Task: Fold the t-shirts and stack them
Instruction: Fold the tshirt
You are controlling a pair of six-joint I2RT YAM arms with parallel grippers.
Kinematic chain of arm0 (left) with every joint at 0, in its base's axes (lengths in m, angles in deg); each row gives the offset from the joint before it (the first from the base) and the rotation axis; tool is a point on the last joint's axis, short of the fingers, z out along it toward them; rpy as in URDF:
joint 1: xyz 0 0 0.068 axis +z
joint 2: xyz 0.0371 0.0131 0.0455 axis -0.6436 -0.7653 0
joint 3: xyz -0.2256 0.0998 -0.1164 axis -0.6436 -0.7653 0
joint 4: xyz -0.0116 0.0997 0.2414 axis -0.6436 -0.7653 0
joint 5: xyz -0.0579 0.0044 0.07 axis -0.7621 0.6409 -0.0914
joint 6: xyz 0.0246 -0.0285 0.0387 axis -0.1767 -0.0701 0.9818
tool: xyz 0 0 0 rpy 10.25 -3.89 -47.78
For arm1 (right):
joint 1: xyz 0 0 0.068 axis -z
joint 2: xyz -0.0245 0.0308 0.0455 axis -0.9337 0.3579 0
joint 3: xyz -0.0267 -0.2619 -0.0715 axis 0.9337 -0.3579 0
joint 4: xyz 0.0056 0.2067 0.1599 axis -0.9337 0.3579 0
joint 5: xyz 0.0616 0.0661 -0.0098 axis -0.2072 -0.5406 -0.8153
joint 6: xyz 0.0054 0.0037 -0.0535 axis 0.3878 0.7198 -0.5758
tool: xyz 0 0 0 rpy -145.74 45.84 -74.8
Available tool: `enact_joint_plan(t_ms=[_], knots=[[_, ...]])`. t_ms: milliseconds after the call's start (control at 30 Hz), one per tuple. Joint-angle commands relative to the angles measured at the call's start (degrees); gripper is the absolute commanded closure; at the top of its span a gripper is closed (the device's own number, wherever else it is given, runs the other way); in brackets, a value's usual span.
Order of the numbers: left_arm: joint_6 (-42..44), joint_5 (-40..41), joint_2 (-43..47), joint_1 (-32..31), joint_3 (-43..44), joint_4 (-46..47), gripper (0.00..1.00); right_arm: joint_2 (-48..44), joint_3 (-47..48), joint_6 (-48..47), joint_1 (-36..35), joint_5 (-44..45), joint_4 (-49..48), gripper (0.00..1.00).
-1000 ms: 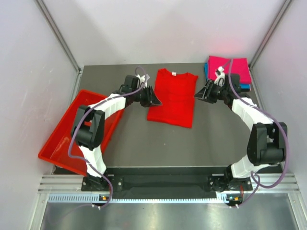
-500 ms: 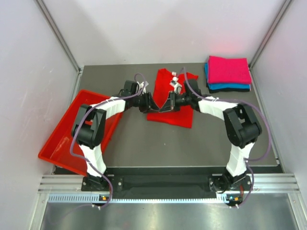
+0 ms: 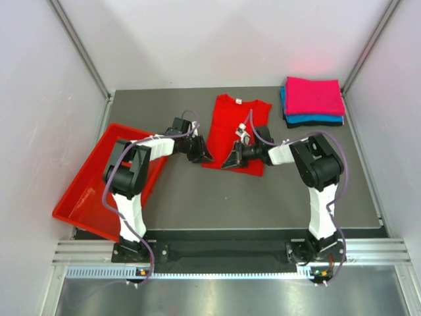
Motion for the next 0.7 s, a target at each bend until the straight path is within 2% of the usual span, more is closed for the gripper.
enact_joint_plan(t_ms=[0,67,133,467,600,667], knots=[[0.97,2.9,-0.74,0.24,-1.12,0.0,0.69,1.43,-1.47,-1.8,1.48,-1.38,-3.71,1.0],[0.79,3.43,-0.3,0.24,-1.12,-0.26,0.69,0.81,-1.12,-7.14,1.74,1.42,4.08,1.0],[1.31,4.48,-0.3,0.24,-0.6,-1.14,0.69,-0.32,-1.55,-10.15,2.27,3.62,6.76,1.0],[2.02,9.85,1.89,0.15,-0.69,-6.32,0.69,-4.02,-8.85,-9.2,3.15,2.05,0.79,1.0],[3.34,7.84,4.35,0.15,1.94,-7.55,0.66,-8.41,-7.45,-5.43,3.15,0.12,1.84,1.0],[4.74,5.73,4.18,0.15,5.88,-10.09,0.64,-10.96,-6.92,-4.37,3.68,0.2,4.38,1.0]])
